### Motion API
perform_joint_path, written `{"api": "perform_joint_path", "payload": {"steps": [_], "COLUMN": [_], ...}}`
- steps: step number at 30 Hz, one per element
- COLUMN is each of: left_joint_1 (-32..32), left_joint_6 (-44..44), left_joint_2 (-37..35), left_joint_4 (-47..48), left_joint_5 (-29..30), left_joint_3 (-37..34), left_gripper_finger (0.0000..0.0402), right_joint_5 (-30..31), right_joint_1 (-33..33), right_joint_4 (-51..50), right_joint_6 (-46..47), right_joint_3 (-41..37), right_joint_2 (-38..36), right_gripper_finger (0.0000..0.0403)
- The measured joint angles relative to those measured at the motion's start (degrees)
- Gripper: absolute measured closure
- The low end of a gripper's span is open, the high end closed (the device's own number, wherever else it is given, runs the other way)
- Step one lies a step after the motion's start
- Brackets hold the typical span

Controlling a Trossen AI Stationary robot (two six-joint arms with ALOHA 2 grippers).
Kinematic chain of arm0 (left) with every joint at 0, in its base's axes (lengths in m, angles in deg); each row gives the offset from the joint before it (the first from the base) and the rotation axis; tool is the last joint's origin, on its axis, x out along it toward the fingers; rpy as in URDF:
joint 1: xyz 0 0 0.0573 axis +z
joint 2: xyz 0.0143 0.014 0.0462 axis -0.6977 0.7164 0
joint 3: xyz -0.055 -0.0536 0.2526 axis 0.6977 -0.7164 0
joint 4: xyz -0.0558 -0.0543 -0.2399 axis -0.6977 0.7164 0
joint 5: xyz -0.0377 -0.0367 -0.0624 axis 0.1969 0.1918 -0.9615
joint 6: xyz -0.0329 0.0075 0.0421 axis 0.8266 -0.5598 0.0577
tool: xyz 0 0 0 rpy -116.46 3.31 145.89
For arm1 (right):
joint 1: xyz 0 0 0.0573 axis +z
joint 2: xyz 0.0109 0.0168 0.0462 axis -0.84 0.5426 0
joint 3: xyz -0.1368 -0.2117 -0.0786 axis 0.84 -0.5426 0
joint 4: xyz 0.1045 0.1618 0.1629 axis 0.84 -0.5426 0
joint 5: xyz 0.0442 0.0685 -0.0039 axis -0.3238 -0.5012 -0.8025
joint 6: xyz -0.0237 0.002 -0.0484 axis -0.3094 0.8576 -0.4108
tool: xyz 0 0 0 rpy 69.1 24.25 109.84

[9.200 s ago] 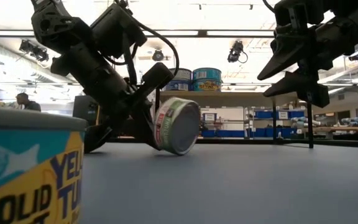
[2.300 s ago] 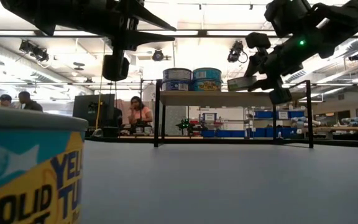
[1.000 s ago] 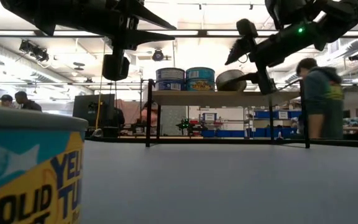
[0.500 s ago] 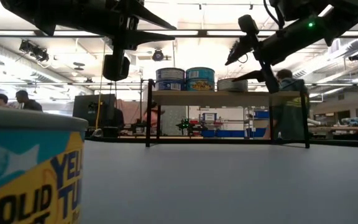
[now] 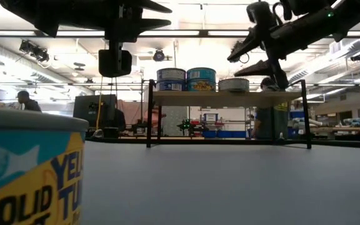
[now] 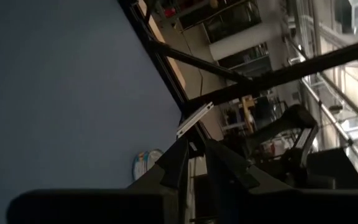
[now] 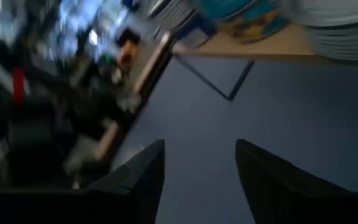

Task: Stack canned seafood by type on shelf
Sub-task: Put the green tuna on the shelf

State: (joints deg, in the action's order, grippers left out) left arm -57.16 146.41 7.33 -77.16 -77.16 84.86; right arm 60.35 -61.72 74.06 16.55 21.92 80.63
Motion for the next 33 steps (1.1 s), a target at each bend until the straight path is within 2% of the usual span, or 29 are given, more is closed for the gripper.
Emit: {"api": "perform_joint_path", "payload": {"steps": [2,6,10,15,21,24,33], "left_joint_1": [-0.36,-0.49,-0.49,-0.49,-0.49,-0.49,-0.49], "left_joint_6": [-1.63,-2.23,-2.19,-2.15,-2.12,-2.1,-2.15], "left_joint_2": [0.0,-0.02,-0.02,-0.02,-0.02,-0.02,-0.02], "left_joint_4": [0.01,0.6,0.68,2.12,3.41,3.48,3.53], "left_joint_5": [-0.04,-0.02,0.34,1.08,1.91,2.16,2.19], "left_joint_3": [0.0,0.0,0.0,0.0,0.0,0.0,0.0], "left_gripper_finger": [0.0341,0.0341,0.0341,0.0341,0.0341,0.0341,0.0342], "right_joint_5": [-1.68,-1.9,0.78,1.61,1.65,1.06,-0.4], "right_joint_1": [-0.09,-0.72,-2.3,-4.93,-8.93,-10.6,-12.69], "right_joint_4": [-0.7,-11.89,-23.2,-26.43,-26.2,-24.47,-22.16], "right_joint_6": [-6.69,-18.53,-26.25,-31.29,-32.44,-33.26,-33.47], "right_joint_3": [0.11,5.06,9.89,11.82,11.85,11.85,11.85], "right_joint_2": [-0.84,-1.48,0.0,0.64,1.48,2.33,5.1], "right_gripper_finger": [0.0215,0.0258,0.0316,0.0392,0.0386,0.0396,0.0392]}}
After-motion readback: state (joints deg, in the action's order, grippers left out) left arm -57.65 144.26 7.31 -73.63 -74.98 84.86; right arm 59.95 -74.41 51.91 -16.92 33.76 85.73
